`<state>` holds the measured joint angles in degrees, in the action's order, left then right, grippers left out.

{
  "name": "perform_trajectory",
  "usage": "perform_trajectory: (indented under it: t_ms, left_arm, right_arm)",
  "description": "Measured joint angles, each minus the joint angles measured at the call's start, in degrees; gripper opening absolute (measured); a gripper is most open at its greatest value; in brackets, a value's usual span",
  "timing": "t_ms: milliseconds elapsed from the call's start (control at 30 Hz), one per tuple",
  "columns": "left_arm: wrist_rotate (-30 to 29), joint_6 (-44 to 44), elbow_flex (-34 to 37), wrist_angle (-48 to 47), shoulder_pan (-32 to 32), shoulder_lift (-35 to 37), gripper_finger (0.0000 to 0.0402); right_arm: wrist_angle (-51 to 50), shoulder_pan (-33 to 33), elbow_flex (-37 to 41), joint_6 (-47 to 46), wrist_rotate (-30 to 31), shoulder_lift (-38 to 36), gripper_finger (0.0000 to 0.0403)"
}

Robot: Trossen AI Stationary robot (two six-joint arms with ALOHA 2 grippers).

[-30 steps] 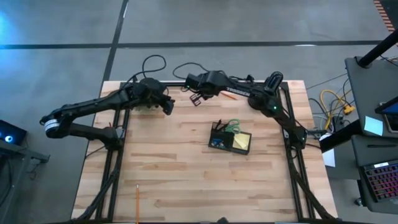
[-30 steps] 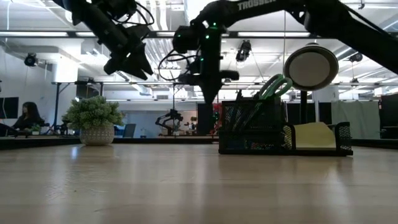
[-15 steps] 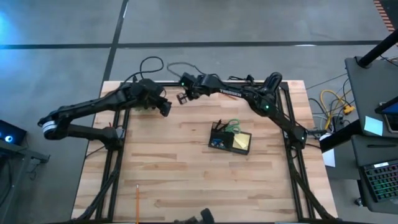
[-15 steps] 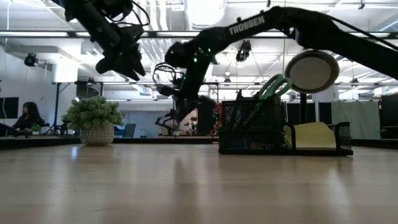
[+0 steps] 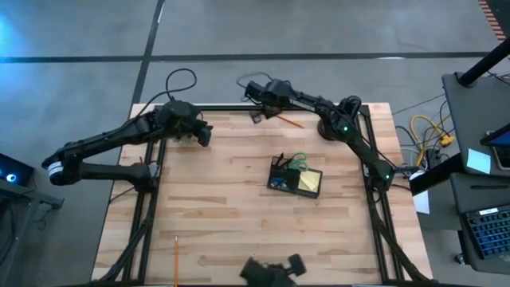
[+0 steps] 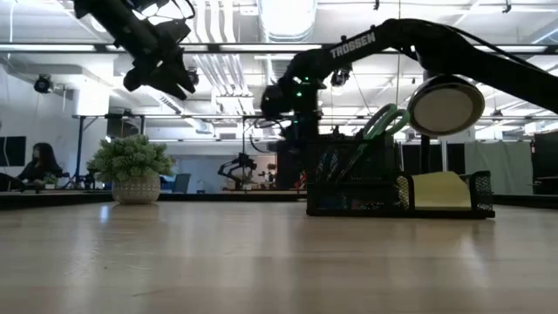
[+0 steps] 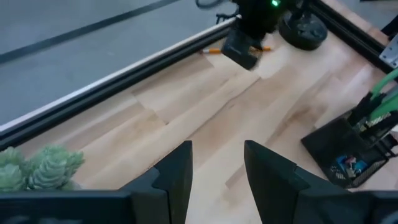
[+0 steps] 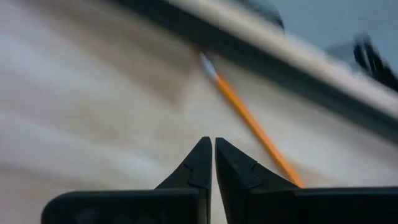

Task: Pick and place office supplies into organizer
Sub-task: Put the right orange pencil into the black mesh organizer

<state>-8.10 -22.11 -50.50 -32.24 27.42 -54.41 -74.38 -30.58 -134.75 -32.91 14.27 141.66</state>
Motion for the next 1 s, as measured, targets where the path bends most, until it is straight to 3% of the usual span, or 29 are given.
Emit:
perform_trajectory:
  t_ms: [233, 500, 1000]
  left_arm:
    - [-0.15, 0.04, -0.07, 1.37, 0.00, -0.97, 0.0130]
    - [-0.15, 0.02, 0.02, 1.78, 0.00, -1.35, 0.0130]
    - [-0.32, -0.07, -0.48, 2.13, 0.00, -1.36, 0.0130]
  right_arm:
    - [-9.82, -5.45, 0.25, 1.70, -2.41, 0.90, 0.0013]
    - [-11.64, -13.65, 0.30, 3.43, -12.60, 3.42, 0.0013]
    - [-10.35, -11.39, 0.54, 4.53, -9.84, 5.19, 0.0013]
